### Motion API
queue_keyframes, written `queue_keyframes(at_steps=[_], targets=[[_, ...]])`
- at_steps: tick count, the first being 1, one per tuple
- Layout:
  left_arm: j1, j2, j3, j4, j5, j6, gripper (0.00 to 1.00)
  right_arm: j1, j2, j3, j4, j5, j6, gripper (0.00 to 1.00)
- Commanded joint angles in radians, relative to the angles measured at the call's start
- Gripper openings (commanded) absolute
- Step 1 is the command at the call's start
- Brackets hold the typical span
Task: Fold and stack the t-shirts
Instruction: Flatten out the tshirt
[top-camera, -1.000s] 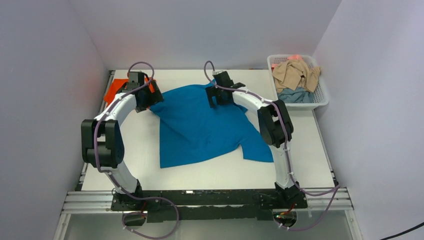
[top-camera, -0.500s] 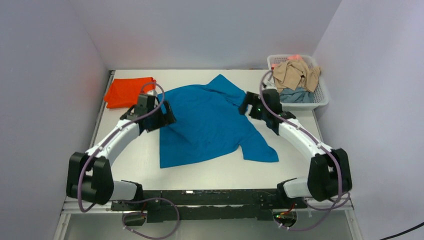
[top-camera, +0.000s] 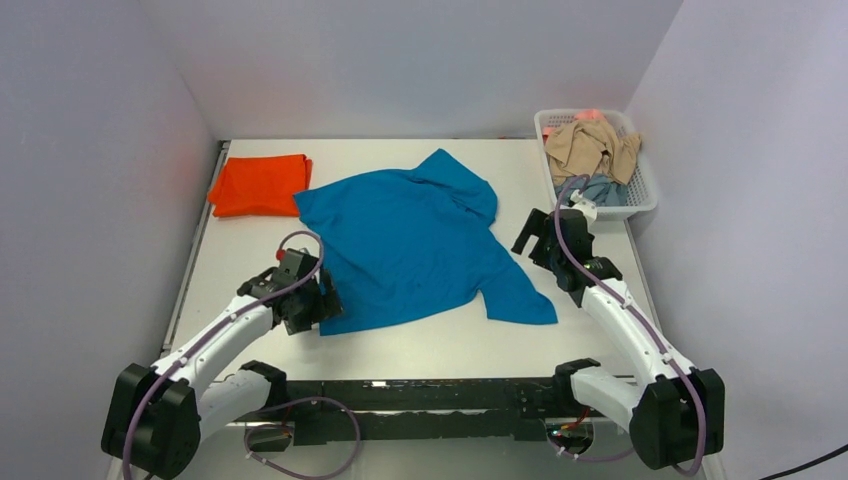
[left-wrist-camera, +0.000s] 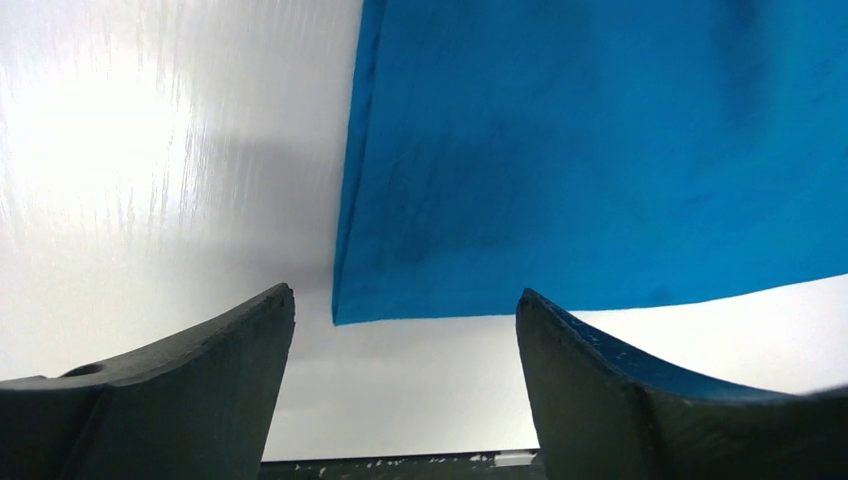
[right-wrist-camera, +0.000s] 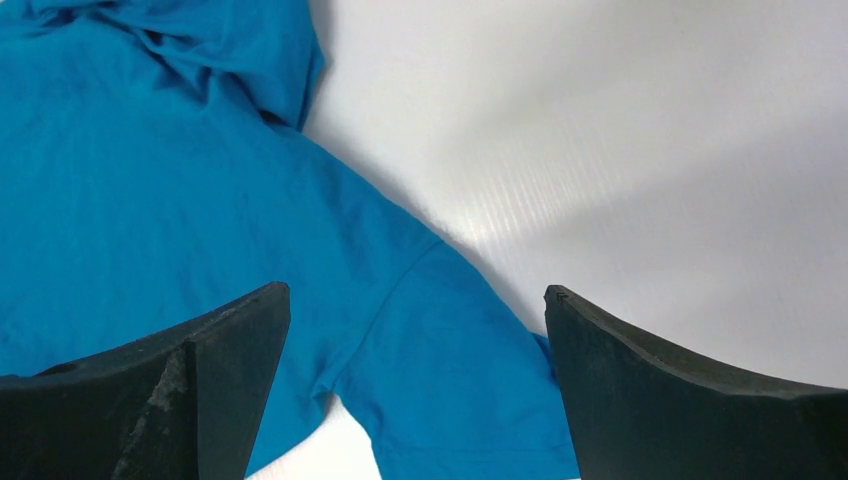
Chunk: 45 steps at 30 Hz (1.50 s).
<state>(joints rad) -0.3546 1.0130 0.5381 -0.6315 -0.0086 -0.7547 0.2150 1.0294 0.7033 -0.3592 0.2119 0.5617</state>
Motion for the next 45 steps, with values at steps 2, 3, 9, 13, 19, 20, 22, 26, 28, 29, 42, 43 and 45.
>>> queue_keyframes(at_steps=[2, 3, 9, 13, 19, 20, 22, 26, 28, 29, 42, 43, 45], targets=[[-0.047, 0.054, 0.0, -0.022, -0.043, -0.043, 0.78, -0.005, 0.028, -0.013, -0.016, 0.047, 0.004, 1.0], [-0.054, 0.073, 0.008, -0.03, -0.049, -0.043, 0.76, -0.006, 0.038, -0.011, -0.019, 0.045, 0.003, 1.0], [-0.087, 0.142, 0.005, -0.008, -0.076, -0.054, 0.64, -0.009, 0.067, -0.019, -0.014, 0.05, 0.002, 1.0], [-0.102, 0.199, -0.01, 0.045, -0.075, -0.059, 0.6, -0.012, 0.068, -0.024, -0.01, 0.054, -0.003, 1.0], [-0.116, 0.298, 0.021, 0.108, -0.041, -0.049, 0.37, -0.02, 0.063, -0.031, -0.022, 0.069, -0.002, 1.0], [-0.122, 0.308, 0.026, 0.112, -0.038, -0.047, 0.32, -0.024, 0.062, -0.032, -0.029, 0.078, 0.004, 1.0], [-0.139, 0.327, 0.035, 0.109, -0.042, -0.044, 0.17, -0.031, 0.057, -0.035, -0.048, 0.095, 0.021, 1.0], [-0.158, 0.329, 0.049, 0.072, -0.09, -0.044, 0.0, -0.059, 0.036, -0.049, -0.108, 0.106, 0.067, 1.0], [-0.161, 0.292, 0.044, 0.067, -0.109, -0.043, 0.0, -0.076, 0.027, -0.052, -0.17, 0.104, 0.102, 1.0], [-0.16, 0.269, 0.042, 0.064, -0.122, -0.042, 0.0, -0.085, 0.024, -0.054, -0.209, 0.106, 0.128, 1.0], [-0.159, 0.173, 0.067, 0.003, -0.24, -0.052, 0.0, -0.106, -0.061, -0.185, -0.414, 0.045, 0.324, 0.93], [-0.159, 0.176, 0.065, 0.007, -0.238, -0.055, 0.0, -0.106, -0.071, -0.193, -0.405, 0.051, 0.331, 0.91], [-0.159, 0.178, 0.062, 0.015, -0.244, -0.061, 0.0, -0.106, -0.084, -0.217, -0.372, 0.067, 0.334, 0.88]])
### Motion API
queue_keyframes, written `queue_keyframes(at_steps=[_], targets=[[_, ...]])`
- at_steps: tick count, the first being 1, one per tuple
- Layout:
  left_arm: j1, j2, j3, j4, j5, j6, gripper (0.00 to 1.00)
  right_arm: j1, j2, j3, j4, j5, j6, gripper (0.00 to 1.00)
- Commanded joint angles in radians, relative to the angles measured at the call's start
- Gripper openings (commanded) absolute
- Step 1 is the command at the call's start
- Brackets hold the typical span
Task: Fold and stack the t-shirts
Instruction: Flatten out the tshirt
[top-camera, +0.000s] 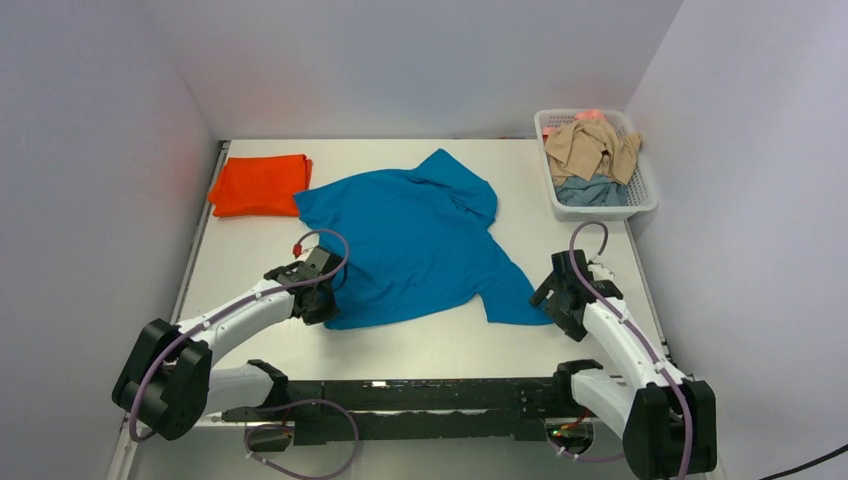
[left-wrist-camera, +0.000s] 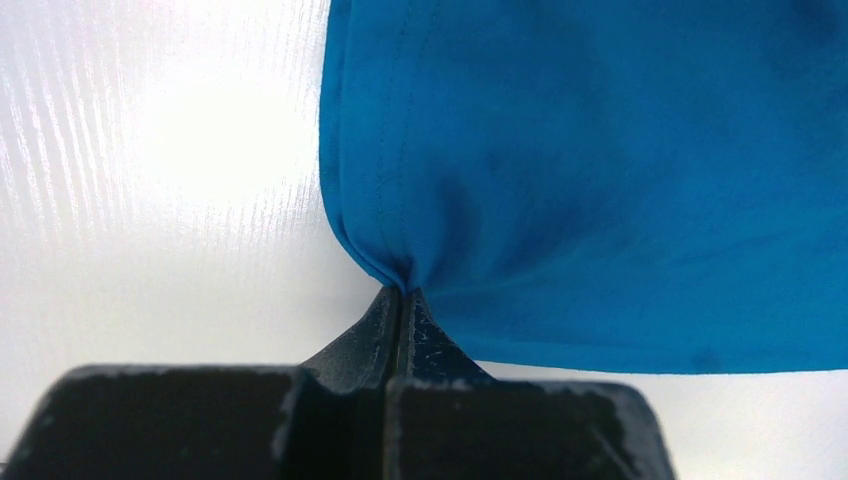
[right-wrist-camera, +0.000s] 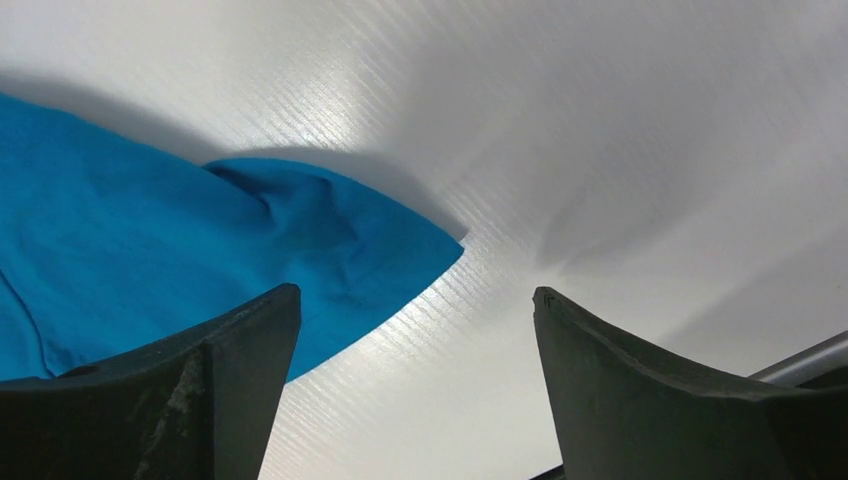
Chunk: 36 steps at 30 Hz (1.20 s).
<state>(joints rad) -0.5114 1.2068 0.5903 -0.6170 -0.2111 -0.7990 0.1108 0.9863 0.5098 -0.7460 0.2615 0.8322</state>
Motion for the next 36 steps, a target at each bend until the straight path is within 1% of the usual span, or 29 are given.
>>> queue_keyframes(at_steps=[1, 5, 14, 18, 21, 24, 26, 29, 31, 36], targets=[[-0.002, -0.012, 0.01, 0.004, -0.044, -0.018, 0.0, -0.002, -0.039, -0.033, 0.03, 0.027, 0.058, 0.85], [-0.003, 0.0, 0.012, 0.01, -0.048, -0.012, 0.0, -0.002, 0.008, -0.035, 0.078, 0.03, 0.025, 0.7], [0.005, -0.002, 0.014, 0.016, -0.053, -0.013, 0.0, -0.002, 0.14, -0.036, 0.186, -0.009, -0.003, 0.54], [0.009, -0.003, 0.013, 0.02, -0.053, -0.009, 0.0, -0.001, 0.205, -0.048, 0.231, -0.036, -0.017, 0.41], [0.013, 0.0, 0.023, 0.01, -0.06, -0.008, 0.0, 0.009, 0.235, -0.042, 0.249, -0.061, -0.023, 0.29], [0.014, 0.001, 0.026, 0.01, -0.057, -0.007, 0.0, 0.045, 0.252, -0.03, 0.262, -0.062, -0.025, 0.13], [0.016, -0.005, 0.026, 0.017, -0.053, -0.006, 0.0, 0.065, 0.267, -0.011, 0.269, -0.054, -0.033, 0.01], [0.016, -0.029, 0.037, 0.021, -0.057, 0.004, 0.0, 0.093, 0.273, 0.038, 0.276, -0.05, -0.061, 0.0], [0.017, -0.06, 0.06, 0.013, -0.076, 0.012, 0.0, 0.111, 0.257, 0.1, 0.264, -0.021, -0.082, 0.0], [0.021, -0.161, 0.19, -0.017, -0.112, 0.039, 0.0, 0.119, 0.169, 0.276, 0.24, 0.013, -0.119, 0.0]])
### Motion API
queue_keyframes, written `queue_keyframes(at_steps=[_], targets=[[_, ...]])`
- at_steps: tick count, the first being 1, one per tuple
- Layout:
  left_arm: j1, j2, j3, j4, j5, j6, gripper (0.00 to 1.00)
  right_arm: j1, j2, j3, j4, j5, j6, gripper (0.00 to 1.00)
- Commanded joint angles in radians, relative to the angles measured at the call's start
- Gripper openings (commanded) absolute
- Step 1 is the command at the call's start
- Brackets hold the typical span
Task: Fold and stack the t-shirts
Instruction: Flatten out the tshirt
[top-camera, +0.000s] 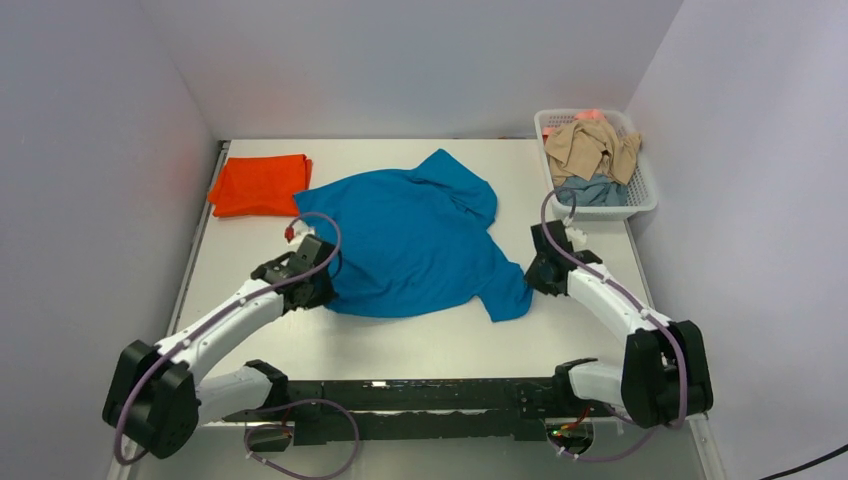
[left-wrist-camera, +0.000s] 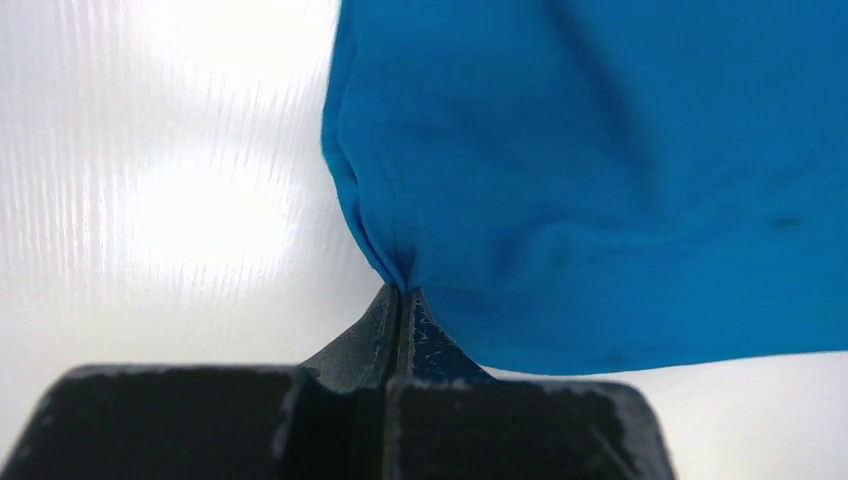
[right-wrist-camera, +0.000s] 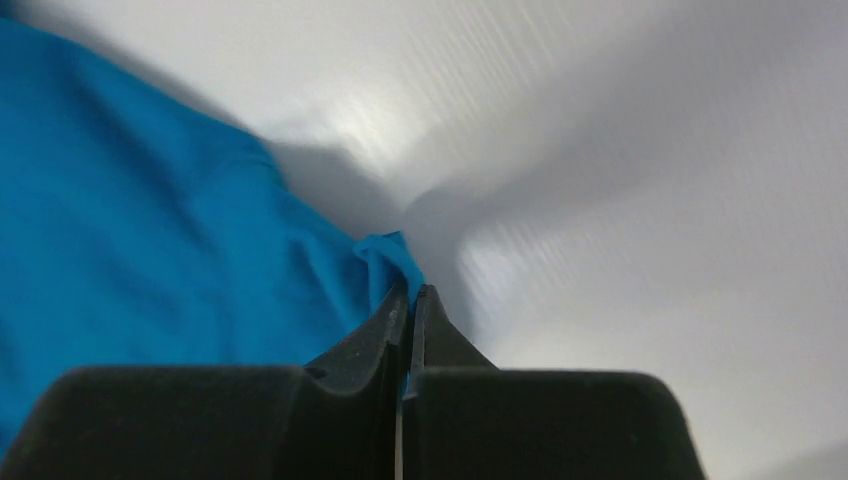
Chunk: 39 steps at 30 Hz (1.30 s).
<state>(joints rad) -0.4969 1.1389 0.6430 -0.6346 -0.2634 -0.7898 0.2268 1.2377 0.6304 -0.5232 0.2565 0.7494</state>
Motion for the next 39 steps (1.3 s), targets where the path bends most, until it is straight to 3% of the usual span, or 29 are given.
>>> queue_keyframes(at_steps=[1, 13, 16, 29, 39], targets=[[0.007, -0.114, 0.165, 0.003, -0.067, 0.037, 0.0, 0.003, -0.102, 0.188, 0.019, 0.022, -0.04, 0.0], [0.009, -0.292, 0.583, 0.023, -0.238, 0.173, 0.0, 0.002, -0.27, 0.644, 0.051, 0.097, -0.153, 0.0], [0.009, -0.326, 0.669, 0.079, -0.198, 0.235, 0.0, 0.003, -0.259, 0.805, 0.031, 0.07, -0.209, 0.0], [0.009, -0.382, 1.156, -0.011, -0.041, 0.386, 0.0, 0.002, -0.21, 1.483, -0.148, -0.176, -0.377, 0.0], [0.008, -0.367, 1.274, -0.035, 0.076, 0.397, 0.0, 0.001, -0.224, 1.566, -0.093, -0.232, -0.427, 0.0]])
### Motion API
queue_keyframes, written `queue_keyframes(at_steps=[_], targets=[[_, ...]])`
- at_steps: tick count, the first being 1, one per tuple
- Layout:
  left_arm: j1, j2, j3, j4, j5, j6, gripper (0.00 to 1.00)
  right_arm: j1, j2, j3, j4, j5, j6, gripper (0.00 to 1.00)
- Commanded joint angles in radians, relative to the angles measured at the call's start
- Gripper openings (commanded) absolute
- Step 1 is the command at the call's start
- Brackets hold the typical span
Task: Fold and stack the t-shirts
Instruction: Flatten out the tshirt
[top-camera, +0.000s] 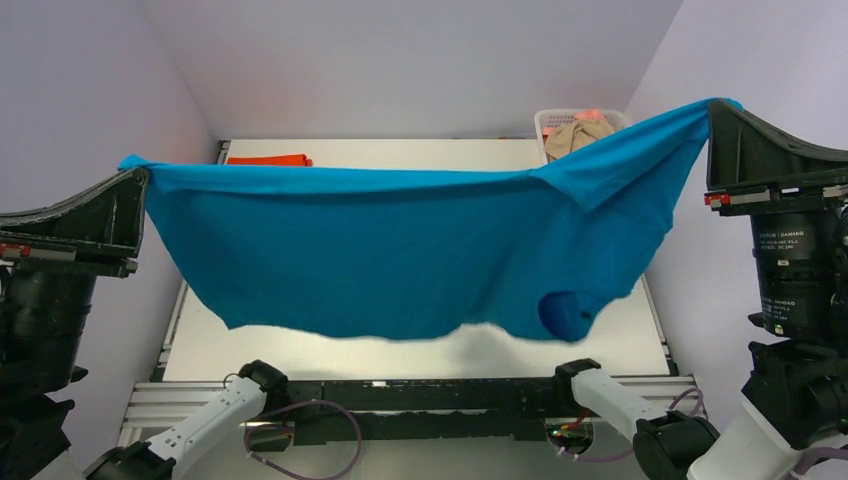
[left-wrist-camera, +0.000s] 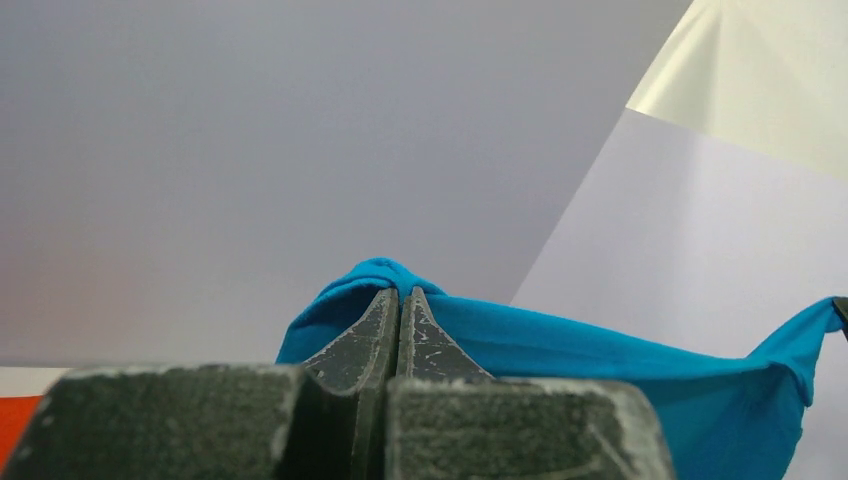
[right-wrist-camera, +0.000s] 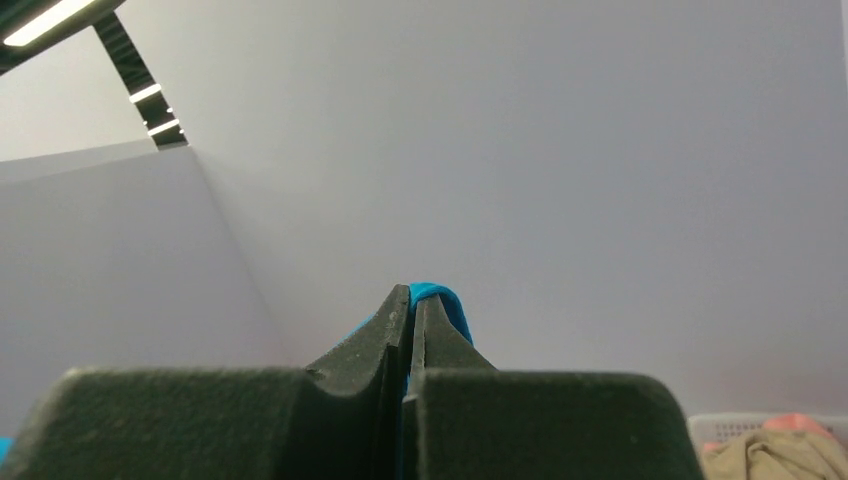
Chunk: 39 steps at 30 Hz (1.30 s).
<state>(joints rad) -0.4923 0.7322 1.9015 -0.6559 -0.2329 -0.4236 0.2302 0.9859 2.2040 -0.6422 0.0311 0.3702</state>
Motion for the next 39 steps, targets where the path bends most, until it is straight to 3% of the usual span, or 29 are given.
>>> queue_keyframes(at_steps=[1, 5, 12, 16, 19, 24, 29, 34, 39], targets=[[0.004, 0.048, 0.007, -0.013, 0.038, 0.032, 0.0, -0.002, 0.034, -0.019, 0.036, 0.002, -0.054, 0.0], [0.003, 0.074, -0.104, 0.022, -0.034, 0.031, 0.0, -0.001, 0.06, -0.136, 0.103, 0.028, -0.09, 0.0], [0.032, 0.234, -0.364, 0.059, -0.302, 0.01, 0.0, -0.002, 0.083, -0.572, 0.349, 0.158, -0.124, 0.0], [0.227, 0.399, -0.549, 0.146, -0.077, -0.071, 0.0, -0.003, 0.185, -0.785, 0.485, 0.253, -0.1, 0.0], [0.322, 0.568, -0.639, 0.267, 0.049, -0.088, 0.0, -0.003, 0.35, -0.873, 0.542, 0.252, -0.075, 0.0], [0.388, 0.944, -0.525, 0.294, 0.171, -0.098, 0.0, -0.015, 0.739, -0.838, 0.599, 0.139, -0.01, 0.0], [0.447, 1.218, -0.336, 0.269, 0.256, -0.09, 0.0, -0.018, 1.037, -0.629, 0.558, 0.063, 0.013, 0.0], [0.48, 1.311, -0.27, 0.272, 0.288, -0.095, 0.0, -0.022, 1.16, -0.507, 0.529, 0.074, 0.011, 0.0], [0.503, 1.312, -0.269, 0.271, 0.296, -0.099, 0.0, -0.025, 1.169, -0.477, 0.485, 0.078, 0.01, 0.0]])
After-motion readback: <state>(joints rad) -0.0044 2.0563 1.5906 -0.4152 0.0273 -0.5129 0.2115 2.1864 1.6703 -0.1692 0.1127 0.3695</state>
